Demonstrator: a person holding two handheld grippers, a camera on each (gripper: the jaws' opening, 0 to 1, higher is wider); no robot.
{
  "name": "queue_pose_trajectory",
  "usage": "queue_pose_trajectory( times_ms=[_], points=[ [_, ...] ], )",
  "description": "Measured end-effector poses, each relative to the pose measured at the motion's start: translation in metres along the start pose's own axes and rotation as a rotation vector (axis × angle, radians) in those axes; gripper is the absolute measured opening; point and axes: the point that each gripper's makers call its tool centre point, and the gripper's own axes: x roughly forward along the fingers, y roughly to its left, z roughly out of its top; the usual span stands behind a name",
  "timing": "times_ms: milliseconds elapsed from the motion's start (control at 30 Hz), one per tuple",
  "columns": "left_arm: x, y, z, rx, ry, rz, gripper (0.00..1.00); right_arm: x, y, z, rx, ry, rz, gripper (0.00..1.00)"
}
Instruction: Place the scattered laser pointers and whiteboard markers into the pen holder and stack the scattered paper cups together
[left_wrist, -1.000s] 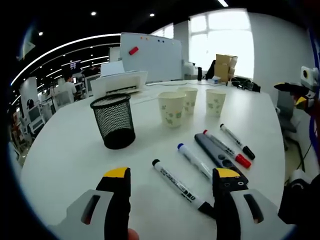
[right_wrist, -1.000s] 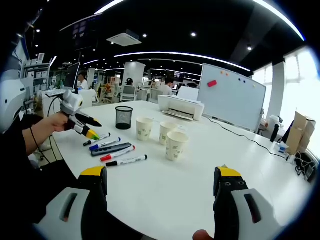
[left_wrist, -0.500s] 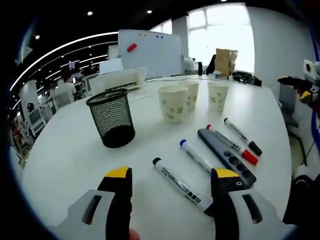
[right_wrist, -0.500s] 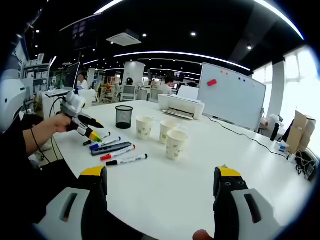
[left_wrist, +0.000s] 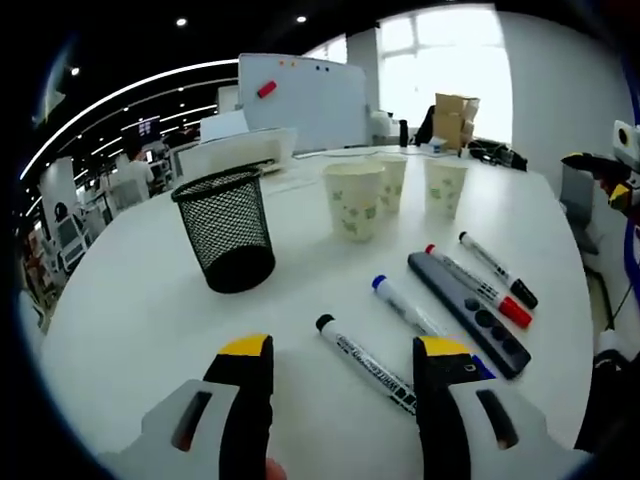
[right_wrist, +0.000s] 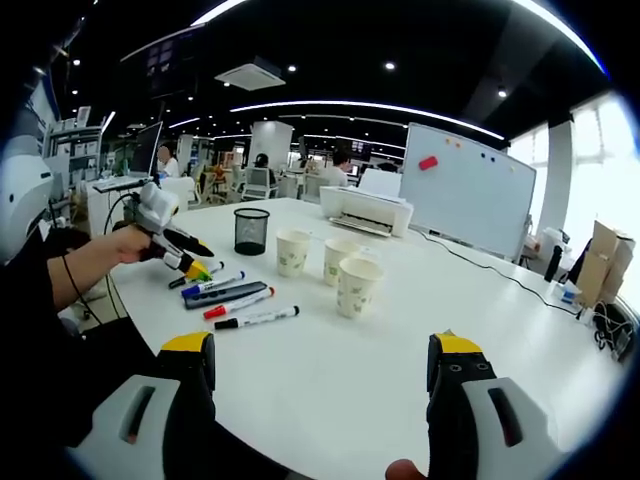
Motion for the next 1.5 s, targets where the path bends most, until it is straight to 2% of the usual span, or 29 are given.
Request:
queue_pose_trajectory(
  times_ms=[200, 700, 867, 1500],
  points=[
    [0.006, -0.001, 0.0, -0.029, 0.011, -0.03, 0.54, 0.001, -0.002, 0.0, -0.001, 0.001, -0.002, 0.82],
    [0.01, 0.001, 0.003, -0.031, -0.002, -0.019, 0.49, 0.002, -0.001, 0.003, -0.005, -0.001, 0.001, 0.82],
    [0.009, 0.0, 0.004, -0.031, 0.003, -0.024, 0.41, 0.002, -0.001, 0.003, -0.004, -0.002, -0.001, 0.82],
    [0.014, 0.002, 0.006, -0.045, 0.02, -0.025, 0.3, -0.004, -0.003, 0.004, -0.001, -0.014, -0.012, 0.82]
  ],
)
